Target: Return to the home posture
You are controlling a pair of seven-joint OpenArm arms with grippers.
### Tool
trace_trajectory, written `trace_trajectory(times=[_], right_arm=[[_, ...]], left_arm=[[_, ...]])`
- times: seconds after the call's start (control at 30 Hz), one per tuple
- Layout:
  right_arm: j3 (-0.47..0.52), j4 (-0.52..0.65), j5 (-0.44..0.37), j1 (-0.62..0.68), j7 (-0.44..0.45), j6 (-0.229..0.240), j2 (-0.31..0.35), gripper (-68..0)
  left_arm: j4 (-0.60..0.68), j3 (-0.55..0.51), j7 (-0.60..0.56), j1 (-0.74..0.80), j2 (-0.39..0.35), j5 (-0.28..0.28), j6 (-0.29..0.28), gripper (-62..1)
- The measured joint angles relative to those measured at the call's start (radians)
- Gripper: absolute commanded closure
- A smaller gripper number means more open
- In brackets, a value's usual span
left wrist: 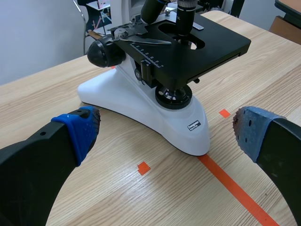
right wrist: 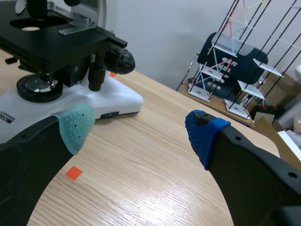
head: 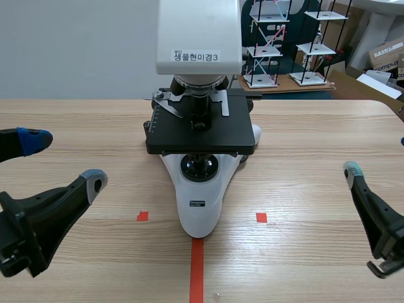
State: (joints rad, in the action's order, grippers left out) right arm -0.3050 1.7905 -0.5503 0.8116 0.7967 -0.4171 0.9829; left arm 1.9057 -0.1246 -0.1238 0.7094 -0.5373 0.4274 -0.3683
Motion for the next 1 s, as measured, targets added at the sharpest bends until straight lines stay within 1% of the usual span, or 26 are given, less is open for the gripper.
trace_trajectory(times=[0.07,0.1,0.2,0.23,0.27,0.37,0.43,0.6,0.77,1.0], right_arm=[[0.000,0.001,0.038,-0.007,0.008,0.035,-0.018,-43.5],[0.000,0.001,0.038,-0.017,0.003,0.065,-0.029,-43.5],[-0.002,0.001,0.039,-0.044,-0.005,0.068,-0.047,-43.5],[-0.002,0.001,0.049,-0.051,-0.005,0.079,-0.047,-43.5],[-0.002,0.001,0.054,-0.055,-0.005,0.078,-0.047,-43.5],[-0.003,0.004,0.053,-0.055,0.014,0.082,-0.047,-43.5],[-0.003,0.008,0.053,-0.055,0.013,0.099,-0.046,-43.5],[-0.003,0.010,0.053,-0.055,0.014,0.105,-0.046,-43.5],[-0.003,0.033,0.053,-0.055,0.011,0.126,-0.046,-43.5],[-0.003,0.051,0.053,-0.055,0.010,0.126,-0.046,-43.5]], left_arm=[[0.000,0.000,0.000,0.000,0.000,0.000,0.000,-59.6],[0.000,0.000,0.000,0.000,0.000,0.000,0.000,-59.6],[0.000,0.000,0.000,0.000,0.000,0.000,0.000,-59.6],[0.000,0.000,0.000,0.000,0.000,0.000,0.000,-59.6],[0.000,0.000,0.000,0.000,0.000,0.000,0.000,-59.6],[0.000,0.000,0.000,0.000,0.000,0.000,0.000,-59.6],[0.000,0.000,0.000,0.000,0.000,0.000,0.000,-59.6],[0.000,0.000,0.000,0.000,0.000,0.000,0.000,-59.6],[0.000,0.000,0.000,0.000,0.000,0.000,0.000,-59.6],[0.000,0.000,0.000,0.000,0.000,0.000,0.000,-59.6]])
